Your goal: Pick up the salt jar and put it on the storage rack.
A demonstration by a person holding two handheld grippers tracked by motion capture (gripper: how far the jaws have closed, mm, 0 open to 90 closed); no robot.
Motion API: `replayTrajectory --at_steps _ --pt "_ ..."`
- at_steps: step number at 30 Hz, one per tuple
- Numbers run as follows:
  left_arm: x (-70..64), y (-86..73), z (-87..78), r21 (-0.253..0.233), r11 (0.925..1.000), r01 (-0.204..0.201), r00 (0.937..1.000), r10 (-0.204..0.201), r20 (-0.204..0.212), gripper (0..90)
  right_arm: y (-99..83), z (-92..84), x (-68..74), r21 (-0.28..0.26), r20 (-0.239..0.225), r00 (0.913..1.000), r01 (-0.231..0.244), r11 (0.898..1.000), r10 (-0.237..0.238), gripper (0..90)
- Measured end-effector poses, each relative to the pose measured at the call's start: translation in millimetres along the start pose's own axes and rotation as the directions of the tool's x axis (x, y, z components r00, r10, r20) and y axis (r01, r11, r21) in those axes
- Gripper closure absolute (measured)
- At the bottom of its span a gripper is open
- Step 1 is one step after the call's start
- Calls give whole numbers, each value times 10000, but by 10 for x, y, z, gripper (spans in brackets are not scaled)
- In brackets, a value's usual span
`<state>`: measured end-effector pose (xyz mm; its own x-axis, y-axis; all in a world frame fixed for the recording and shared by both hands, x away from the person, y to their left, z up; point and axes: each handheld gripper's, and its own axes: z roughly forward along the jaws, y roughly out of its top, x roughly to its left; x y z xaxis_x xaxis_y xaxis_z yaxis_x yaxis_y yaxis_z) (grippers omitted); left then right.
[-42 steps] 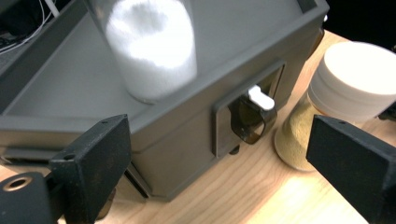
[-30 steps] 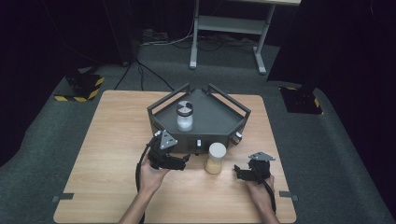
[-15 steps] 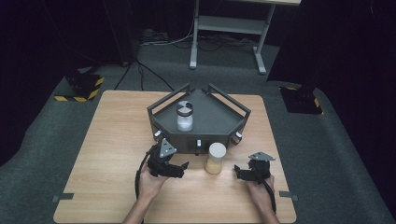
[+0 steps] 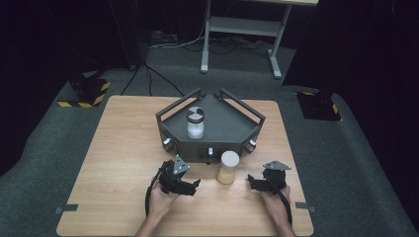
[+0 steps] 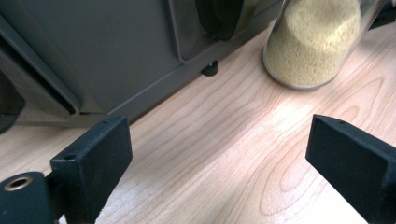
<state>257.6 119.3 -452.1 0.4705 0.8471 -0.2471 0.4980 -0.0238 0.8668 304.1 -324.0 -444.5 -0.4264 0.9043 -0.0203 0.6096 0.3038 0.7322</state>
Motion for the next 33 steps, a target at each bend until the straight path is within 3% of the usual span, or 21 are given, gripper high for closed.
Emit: replayTrajectory --at_steps 9,16,33 --pt "39 -110 98 175 9997 168 9998 -166 -126 72 0 0 2 1 8 10000 3 10000 -3 91" --pt "28 -179 165 347 9994 21 9997 -13 -228 72 0 0 2 0 8 10000 2 10000 -2 91" --pt "55 -245 257 529 9984 188 9995 -176 -243 72 1 0 2 4 8 10000 0 10000 0 91"
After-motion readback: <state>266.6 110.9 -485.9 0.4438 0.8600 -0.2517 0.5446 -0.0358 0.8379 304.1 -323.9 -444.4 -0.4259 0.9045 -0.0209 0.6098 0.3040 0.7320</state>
